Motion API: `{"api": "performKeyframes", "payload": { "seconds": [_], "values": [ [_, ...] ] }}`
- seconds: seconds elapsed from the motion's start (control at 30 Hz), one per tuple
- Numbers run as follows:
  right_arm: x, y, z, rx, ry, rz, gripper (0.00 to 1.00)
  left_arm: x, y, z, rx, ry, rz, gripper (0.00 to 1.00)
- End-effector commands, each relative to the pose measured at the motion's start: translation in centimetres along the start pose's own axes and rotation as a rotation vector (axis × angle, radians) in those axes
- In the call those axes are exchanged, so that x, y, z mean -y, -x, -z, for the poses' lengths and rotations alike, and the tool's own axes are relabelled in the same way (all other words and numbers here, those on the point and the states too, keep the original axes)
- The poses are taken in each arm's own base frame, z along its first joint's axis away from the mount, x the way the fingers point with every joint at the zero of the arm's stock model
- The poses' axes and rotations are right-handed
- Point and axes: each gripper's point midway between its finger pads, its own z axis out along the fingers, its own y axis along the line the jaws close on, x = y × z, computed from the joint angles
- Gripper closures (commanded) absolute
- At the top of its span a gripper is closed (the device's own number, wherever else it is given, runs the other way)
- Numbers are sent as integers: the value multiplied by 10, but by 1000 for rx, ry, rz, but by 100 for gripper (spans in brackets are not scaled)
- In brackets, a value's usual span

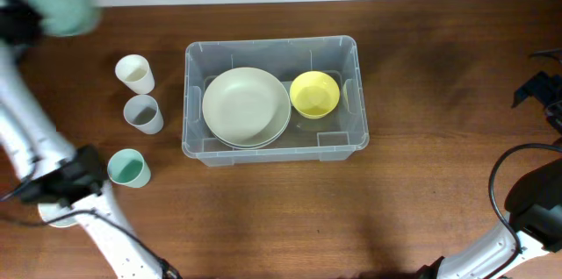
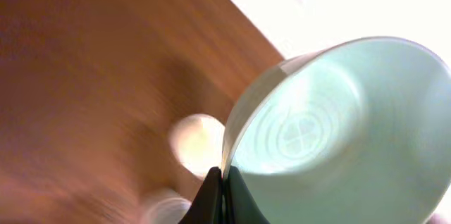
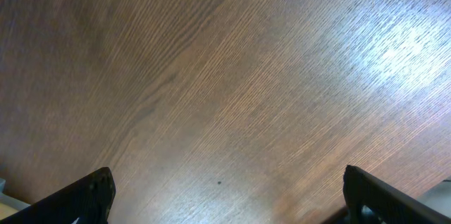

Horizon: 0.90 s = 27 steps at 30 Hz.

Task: Pack container
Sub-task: 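Lift the mint bowl and carry it over the bin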

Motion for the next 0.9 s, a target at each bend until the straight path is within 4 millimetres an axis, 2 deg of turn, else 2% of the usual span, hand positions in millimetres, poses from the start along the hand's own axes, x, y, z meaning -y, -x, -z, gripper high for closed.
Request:
{"api": "performKeyframes", "payload": {
  "seconds": [0.0,0.17,0.23,0.3,0.4,0.5,0.57,0.67,0.87],
  "values": [
    [2,-1,8,25,-1,-8,1,89,-62,-2,-119,-162,-293,99],
    [2,-1,8,25,-1,-7,1,184,-158,-4,-242,-282,-566,99],
    [2,-1,8,25,-1,-7,1,210,-194,-2,-276,-303,-642,99],
    [2,-1,8,25,-1,-7,1,228,-227,-4,-286,-272,-725,99],
    [2,-1,8,25,-1,-8,1,240,-263,-10,-286,-185,-832,99],
    [2,-1,8,25,-1,-7,1,246,-301,-15,-351,-172,-894,99],
    [2,-1,8,25,-1,-7,1,248,-318,-22,-388,-163,-919,99],
    [2,-1,8,25,-1,-8,1,247,-334,-38,-427,-145,-936,99],
    [2,-1,8,25,-1,-7,1,239,-348,-74,-468,-113,-938,99]
  ]
}}
